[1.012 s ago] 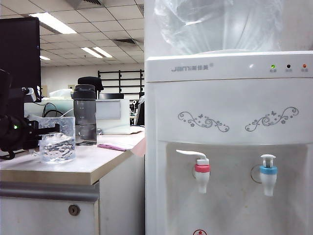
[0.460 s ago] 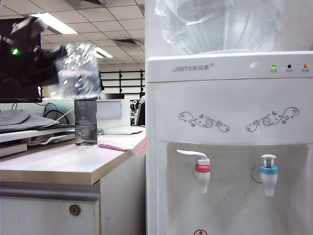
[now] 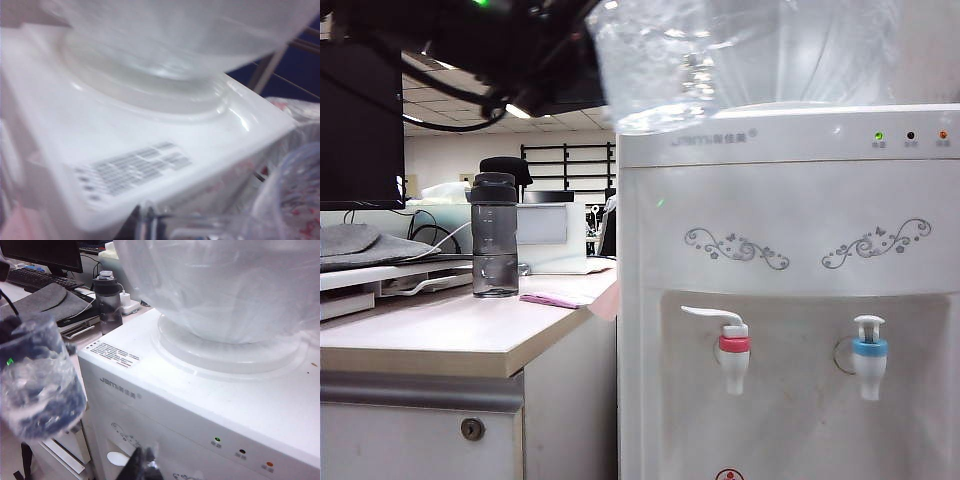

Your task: Pick up the plastic mug from the left desk, go to the cold water outlet of the water dispenser, press the vertical switch to get some water, then put the mug back on the desk.

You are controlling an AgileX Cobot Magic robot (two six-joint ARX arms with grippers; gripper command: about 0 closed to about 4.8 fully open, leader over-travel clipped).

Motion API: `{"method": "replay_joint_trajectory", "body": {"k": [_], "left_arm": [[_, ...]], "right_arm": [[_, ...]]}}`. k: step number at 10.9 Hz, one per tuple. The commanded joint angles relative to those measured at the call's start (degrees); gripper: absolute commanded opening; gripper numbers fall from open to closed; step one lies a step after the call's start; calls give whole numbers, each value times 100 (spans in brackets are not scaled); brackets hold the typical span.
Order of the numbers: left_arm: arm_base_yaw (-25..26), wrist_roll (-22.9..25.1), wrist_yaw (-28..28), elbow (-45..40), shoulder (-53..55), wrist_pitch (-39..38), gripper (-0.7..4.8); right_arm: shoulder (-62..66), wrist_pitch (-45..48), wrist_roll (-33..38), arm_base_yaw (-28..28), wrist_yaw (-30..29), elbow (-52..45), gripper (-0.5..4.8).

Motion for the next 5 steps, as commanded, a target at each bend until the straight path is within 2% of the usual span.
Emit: {"method": "replay_joint_trajectory", "body": {"k": [1,5], "left_arm": [[-1604,57,-1021,39,2039,1576,-6],[-1781,103,-1346,39,2850,2546,-6]], "right_arm": [[-4,42,-20,0,470,22,-1],[-4,39,-192,0,472,22,-1]]}}
